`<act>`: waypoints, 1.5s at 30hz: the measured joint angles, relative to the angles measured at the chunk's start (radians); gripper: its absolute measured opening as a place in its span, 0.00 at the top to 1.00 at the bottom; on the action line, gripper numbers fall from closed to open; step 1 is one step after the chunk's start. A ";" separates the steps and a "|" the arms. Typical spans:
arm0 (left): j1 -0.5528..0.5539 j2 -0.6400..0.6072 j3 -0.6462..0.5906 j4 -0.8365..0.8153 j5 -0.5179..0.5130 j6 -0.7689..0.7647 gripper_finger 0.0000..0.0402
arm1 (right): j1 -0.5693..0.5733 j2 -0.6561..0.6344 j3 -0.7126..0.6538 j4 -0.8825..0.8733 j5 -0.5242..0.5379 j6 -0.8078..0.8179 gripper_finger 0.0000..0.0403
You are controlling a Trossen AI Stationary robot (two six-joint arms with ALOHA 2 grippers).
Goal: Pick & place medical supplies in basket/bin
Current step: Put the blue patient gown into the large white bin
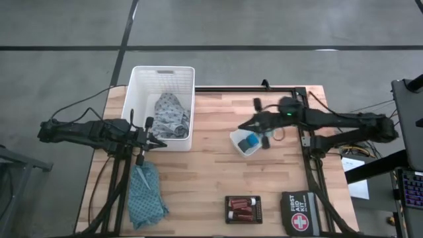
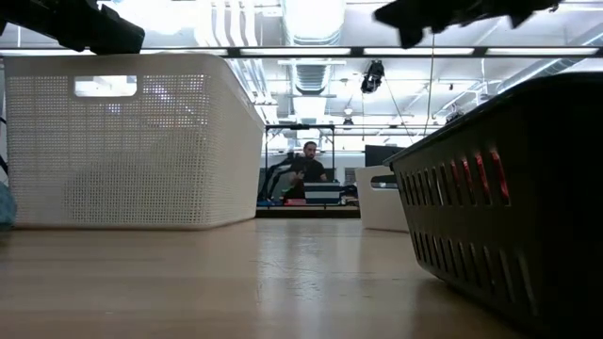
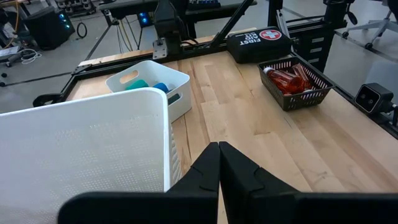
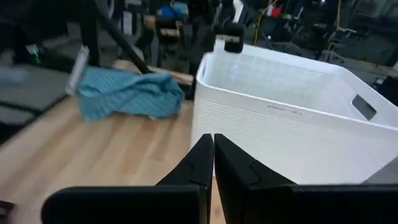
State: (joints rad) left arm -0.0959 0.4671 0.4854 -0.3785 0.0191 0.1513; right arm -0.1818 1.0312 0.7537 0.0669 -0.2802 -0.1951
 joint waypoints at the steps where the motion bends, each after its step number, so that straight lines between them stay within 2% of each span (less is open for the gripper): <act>1: 0.000 0.000 0.000 0.000 0.000 0.000 0.99 | 0.000 -0.039 -0.022 0.000 0.000 0.026 0.97; 5: 0.000 0.000 0.000 0.000 0.000 0.000 0.99 | 0.011 -0.173 -0.109 0.021 0.000 0.087 0.97; 11: 0.000 0.000 0.000 0.000 0.000 0.000 0.99 | 0.010 -0.342 -0.239 0.106 0.127 0.091 0.97; 17: 0.000 0.000 0.000 0.000 0.000 0.000 0.99 | 0.012 -0.481 -0.356 0.108 0.157 0.151 0.97; 24: 0.000 0.000 0.000 0.000 0.000 0.000 0.99 | 0.011 -0.626 -0.482 0.109 0.361 0.178 0.97; 29: 0.000 0.000 0.000 0.000 0.000 0.000 0.99 | 0.012 -0.739 -0.577 0.180 0.349 0.178 0.97; 39: 0.000 0.000 0.000 0.000 0.000 0.000 0.99 | 0.011 -1.030 -0.704 0.185 0.354 0.213 0.97; 45: 0.000 0.000 0.000 0.000 0.000 0.000 0.99 | 0.011 -1.016 -0.725 0.183 0.362 0.212 0.97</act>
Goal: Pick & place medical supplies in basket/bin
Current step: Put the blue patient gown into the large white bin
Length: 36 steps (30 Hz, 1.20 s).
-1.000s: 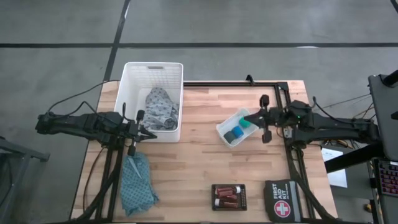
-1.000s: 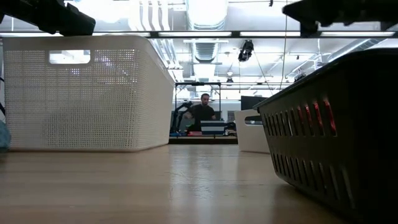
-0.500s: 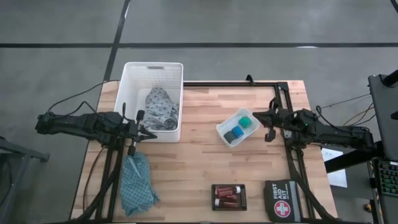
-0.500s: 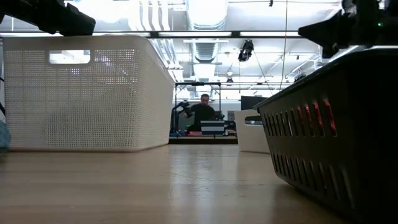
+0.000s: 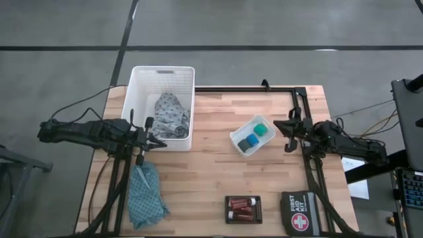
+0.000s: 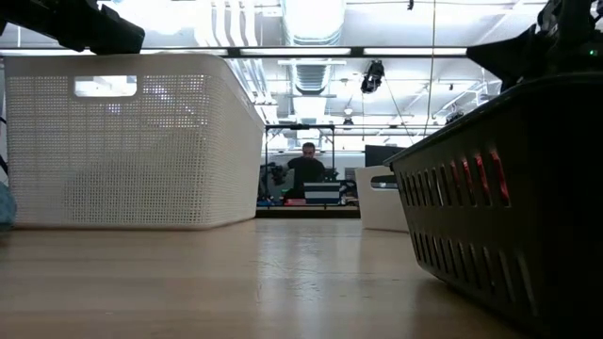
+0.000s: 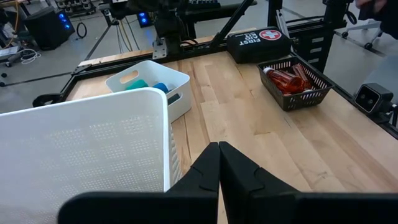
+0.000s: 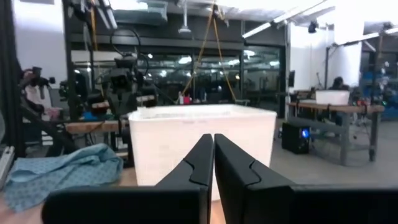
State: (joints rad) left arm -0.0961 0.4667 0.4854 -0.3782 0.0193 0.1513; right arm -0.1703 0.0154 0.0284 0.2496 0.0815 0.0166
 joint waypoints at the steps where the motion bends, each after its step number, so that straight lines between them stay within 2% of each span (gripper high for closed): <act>1: 0.000 0.000 0.000 0.000 0.000 0.000 0.99 | 0.000 -0.002 0.000 -0.008 0.002 0.003 0.97; 8: 0.000 0.000 0.000 0.000 0.000 0.000 0.99 | 0.000 -0.007 -0.006 -0.020 -0.002 0.007 0.97; 16: 0.000 0.000 0.000 0.000 0.000 0.000 0.99 | 0.000 -0.002 -0.008 -0.224 -0.004 0.049 0.97; 36: 0.000 0.000 0.000 0.000 0.000 0.000 0.99 | 0.000 0.000 -0.008 -0.217 -0.005 0.006 0.97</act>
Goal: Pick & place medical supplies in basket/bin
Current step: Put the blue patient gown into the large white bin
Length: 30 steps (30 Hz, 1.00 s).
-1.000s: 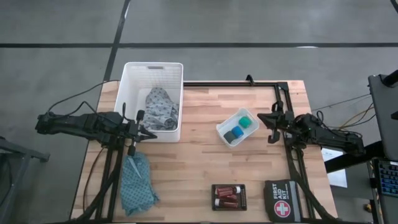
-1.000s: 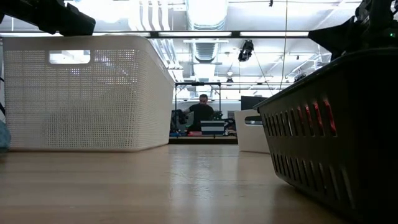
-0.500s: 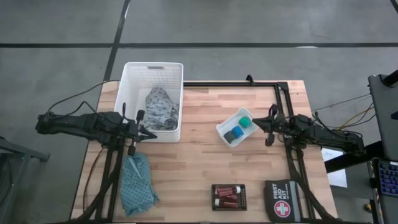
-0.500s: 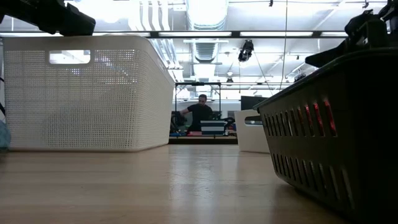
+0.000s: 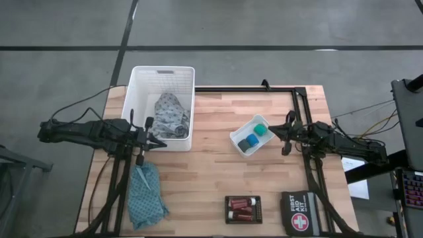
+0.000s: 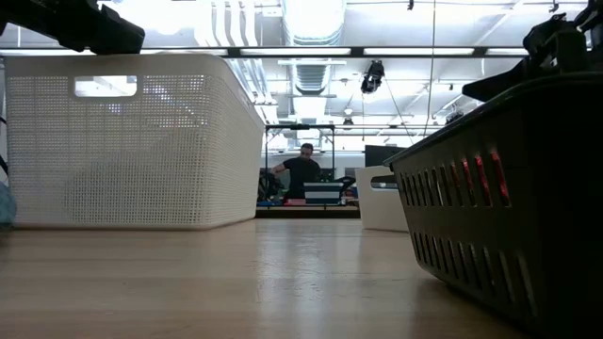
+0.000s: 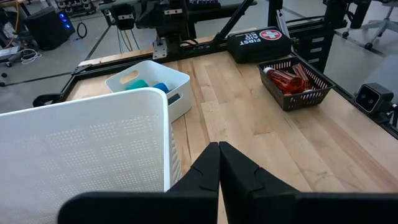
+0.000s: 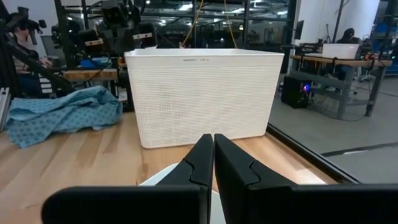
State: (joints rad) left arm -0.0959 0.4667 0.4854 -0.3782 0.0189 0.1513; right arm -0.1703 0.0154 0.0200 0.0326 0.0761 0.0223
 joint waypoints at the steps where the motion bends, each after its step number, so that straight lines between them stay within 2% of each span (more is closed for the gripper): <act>1: 0.000 0.000 0.000 0.000 0.000 0.000 0.99 | 0.000 0.000 0.000 0.000 0.000 0.000 0.97; 14: 0.000 0.000 0.000 -0.001 0.000 0.000 0.99 | 0.000 0.000 0.000 0.000 0.000 0.000 0.97; 19: 0.000 -0.008 0.000 -0.002 -0.067 -0.001 0.99 | 0.000 0.000 0.000 0.000 0.000 0.000 0.97; 30: 0.000 -0.006 0.000 0.006 -0.071 0.002 0.99 | 0.000 0.000 0.000 0.000 0.000 0.000 0.97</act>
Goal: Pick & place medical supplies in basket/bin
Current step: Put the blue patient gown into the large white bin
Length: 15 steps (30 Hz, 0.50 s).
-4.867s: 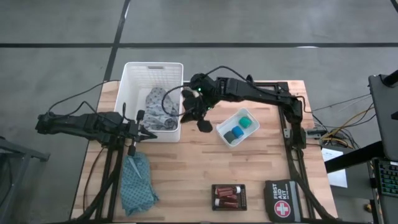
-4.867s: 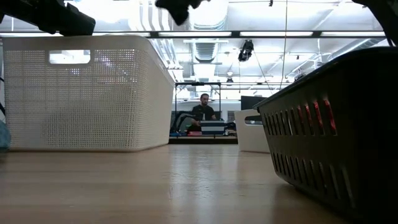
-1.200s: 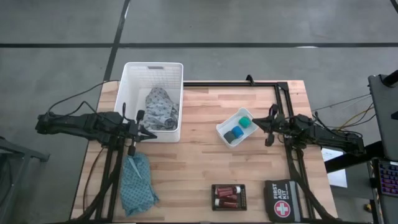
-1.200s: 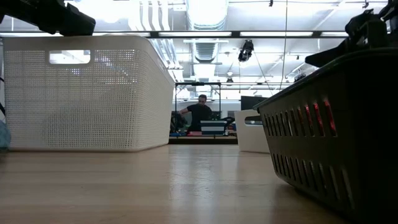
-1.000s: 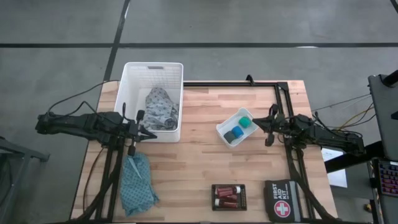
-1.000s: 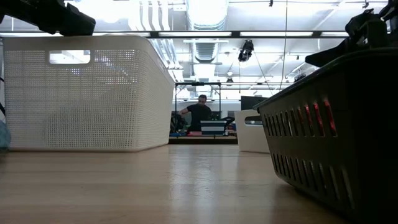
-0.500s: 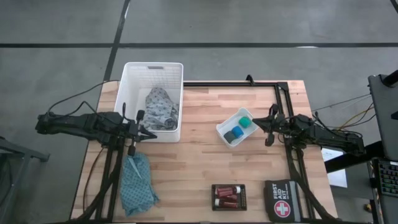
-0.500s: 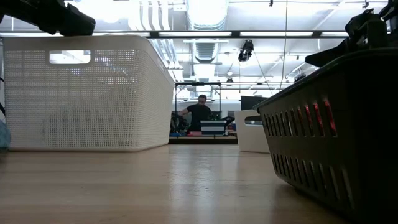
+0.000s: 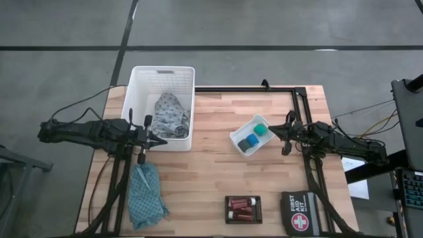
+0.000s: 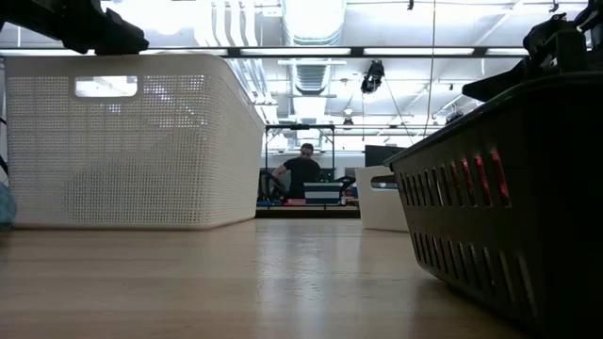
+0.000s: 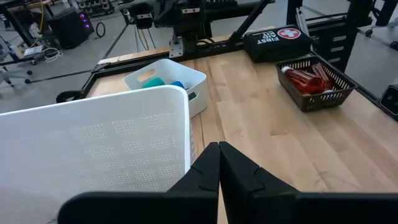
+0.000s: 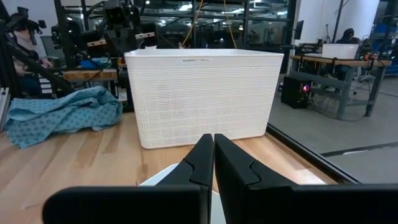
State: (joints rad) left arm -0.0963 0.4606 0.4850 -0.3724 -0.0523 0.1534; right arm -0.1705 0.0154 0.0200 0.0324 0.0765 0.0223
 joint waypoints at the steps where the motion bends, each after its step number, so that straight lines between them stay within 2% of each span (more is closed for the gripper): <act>1: 0.000 0.000 0.000 0.002 0.000 0.002 0.99 | 0.000 0.000 0.000 0.000 0.000 0.000 0.97; 5: 0.000 -0.002 0.001 0.013 -0.012 -0.108 0.99 | 0.000 0.000 0.000 0.000 0.000 0.000 0.97; 9: -0.003 0.011 0.046 0.001 -0.096 -0.140 0.99 | 0.000 0.000 0.000 0.000 0.000 0.000 0.97; 15: -0.005 0.110 0.161 -0.128 -0.172 -0.232 0.99 | 0.000 0.001 0.000 0.000 0.000 0.000 0.97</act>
State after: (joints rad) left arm -0.1013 0.5710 0.6464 -0.5003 -0.2238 -0.0781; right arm -0.1707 0.0162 0.0204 0.0320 0.0769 0.0223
